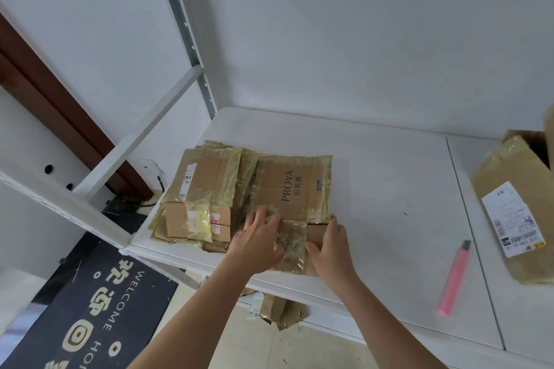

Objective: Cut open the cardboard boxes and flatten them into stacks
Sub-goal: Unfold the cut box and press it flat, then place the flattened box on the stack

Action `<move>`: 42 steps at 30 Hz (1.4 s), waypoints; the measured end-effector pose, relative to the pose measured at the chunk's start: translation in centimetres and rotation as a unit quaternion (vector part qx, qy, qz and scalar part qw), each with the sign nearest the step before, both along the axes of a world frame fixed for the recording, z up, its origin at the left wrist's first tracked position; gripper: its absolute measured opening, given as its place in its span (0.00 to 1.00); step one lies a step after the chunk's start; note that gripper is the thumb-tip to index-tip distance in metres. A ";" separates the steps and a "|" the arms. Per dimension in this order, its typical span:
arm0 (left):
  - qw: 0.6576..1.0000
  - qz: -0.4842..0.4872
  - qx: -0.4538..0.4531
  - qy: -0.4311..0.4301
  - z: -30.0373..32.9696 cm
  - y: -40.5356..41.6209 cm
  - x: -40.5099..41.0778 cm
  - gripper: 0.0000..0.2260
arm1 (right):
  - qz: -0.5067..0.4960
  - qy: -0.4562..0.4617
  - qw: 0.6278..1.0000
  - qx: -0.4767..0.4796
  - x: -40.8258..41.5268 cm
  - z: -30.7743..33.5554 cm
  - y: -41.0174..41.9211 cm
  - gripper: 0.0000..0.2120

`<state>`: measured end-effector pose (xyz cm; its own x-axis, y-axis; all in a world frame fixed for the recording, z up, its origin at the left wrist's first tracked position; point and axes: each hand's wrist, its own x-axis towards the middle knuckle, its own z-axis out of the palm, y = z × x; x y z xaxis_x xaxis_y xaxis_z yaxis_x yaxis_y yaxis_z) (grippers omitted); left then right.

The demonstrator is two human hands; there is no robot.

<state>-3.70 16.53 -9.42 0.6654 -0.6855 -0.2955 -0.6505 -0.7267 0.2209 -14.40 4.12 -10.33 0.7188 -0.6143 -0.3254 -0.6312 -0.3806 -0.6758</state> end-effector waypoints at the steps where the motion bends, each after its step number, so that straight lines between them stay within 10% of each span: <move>1: 1.000 -0.002 0.002 0.001 0.1 0.0 0.2 0.26 | 0.010 0.003 0.999 -0.032 -0.1 0.1 0.0 0.44; 5: 1.000 -0.006 0.012 0.012 0.1 -0.1 0.7 0.26 | 0.092 0.026 0.980 -0.173 -0.4 0.1 -0.5 0.48; 30: 0.981 -0.120 0.112 -0.100 2.1 -2.3 -0.3 0.24 | 0.255 0.091 0.951 -0.149 -2.2 0.5 -2.5 0.33; 34: 0.972 -0.139 0.060 -0.179 5.1 -3.5 -0.9 0.11 | 0.196 0.014 0.974 -0.116 -3.5 3.2 -3.9 0.24; 42: 0.923 -0.209 -0.144 -0.290 10.8 -10.6 -3.8 0.14 | 0.031 -0.098 0.923 -0.370 -9.9 11.4 -9.9 0.15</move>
